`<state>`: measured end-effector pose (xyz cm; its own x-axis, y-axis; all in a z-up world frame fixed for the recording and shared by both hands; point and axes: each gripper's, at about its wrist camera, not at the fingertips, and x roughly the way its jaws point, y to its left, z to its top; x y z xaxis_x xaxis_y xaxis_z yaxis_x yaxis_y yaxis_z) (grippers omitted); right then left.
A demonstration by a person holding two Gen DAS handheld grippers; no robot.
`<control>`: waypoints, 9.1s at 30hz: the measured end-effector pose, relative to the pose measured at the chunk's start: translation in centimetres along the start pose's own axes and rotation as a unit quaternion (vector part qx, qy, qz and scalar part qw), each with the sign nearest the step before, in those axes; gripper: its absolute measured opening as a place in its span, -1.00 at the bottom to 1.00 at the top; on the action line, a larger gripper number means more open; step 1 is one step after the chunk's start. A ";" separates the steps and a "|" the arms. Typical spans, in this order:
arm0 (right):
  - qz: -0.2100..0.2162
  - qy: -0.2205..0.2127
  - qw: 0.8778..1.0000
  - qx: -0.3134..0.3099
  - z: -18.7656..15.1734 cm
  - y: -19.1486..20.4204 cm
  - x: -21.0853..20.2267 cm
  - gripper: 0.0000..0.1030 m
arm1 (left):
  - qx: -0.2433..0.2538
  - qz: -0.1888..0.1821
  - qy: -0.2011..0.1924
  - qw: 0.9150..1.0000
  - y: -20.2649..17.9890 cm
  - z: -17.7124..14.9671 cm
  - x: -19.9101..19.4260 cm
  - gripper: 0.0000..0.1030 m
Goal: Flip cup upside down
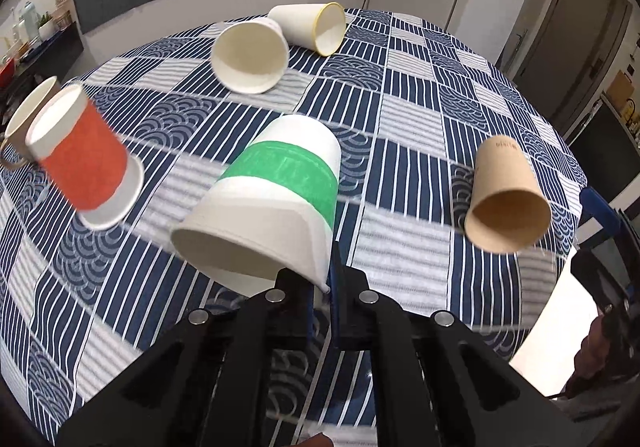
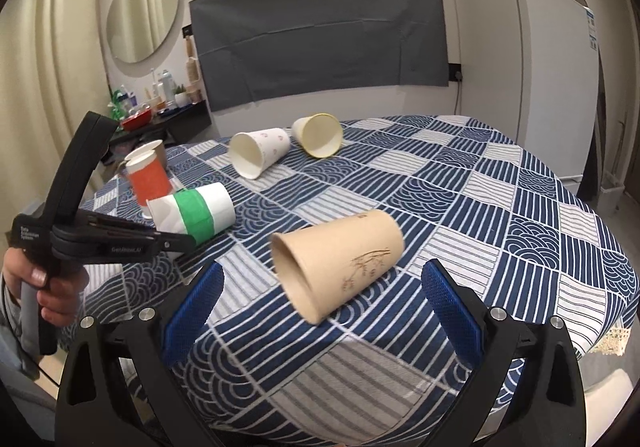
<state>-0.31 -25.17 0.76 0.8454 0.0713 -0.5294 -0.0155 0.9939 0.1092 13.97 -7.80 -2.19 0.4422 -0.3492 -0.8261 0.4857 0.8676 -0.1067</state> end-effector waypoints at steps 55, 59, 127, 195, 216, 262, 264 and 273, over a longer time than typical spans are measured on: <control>0.198 0.194 0.960 0.034 7.5 6.0 7.7 0.85 | 0.075 0.078 0.012 0.994 4.1 -3.7 -10.1 0.79; 0.206 0.258 0.942 0.064 8.7 8.3 9.7 0.85 | 0.061 0.071 0.000 0.996 5.5 -6.0 -10.5 0.81; -0.095 0.083 0.988 -0.084 4.2 11.5 11.8 0.36 | -0.013 -0.044 -0.050 0.998 7.9 -8.8 -4.7 0.86; -0.009 -0.001 0.998 -0.066 2.2 5.9 -1.3 0.85 | -0.078 0.104 -0.191 0.973 -1.5 -10.0 -7.8 0.89; -0.007 0.012 0.999 -0.049 2.3 5.9 -0.6 0.85 | -0.075 0.124 -0.200 0.969 -1.3 -10.2 -8.3 0.89; -0.011 0.018 0.999 -0.041 2.2 5.3 -0.4 0.85 | -0.086 0.132 -0.196 0.968 -1.1 -10.1 -8.3 0.89; -0.011 0.019 0.999 -0.041 2.2 5.3 -0.4 0.85 | -0.086 0.131 -0.196 0.968 -1.1 -10.0 -8.3 0.89; -0.010 0.020 0.999 -0.045 2.2 5.5 -0.3 0.85 | -0.095 0.130 -0.193 0.968 -0.7 -10.1 -8.4 0.89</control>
<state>0.47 -19.91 3.37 0.8242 0.0534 -0.5637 -0.0485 0.9985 0.0237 2.28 -1.93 -0.80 0.7978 -0.1856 -0.5736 0.1897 0.9804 -0.0533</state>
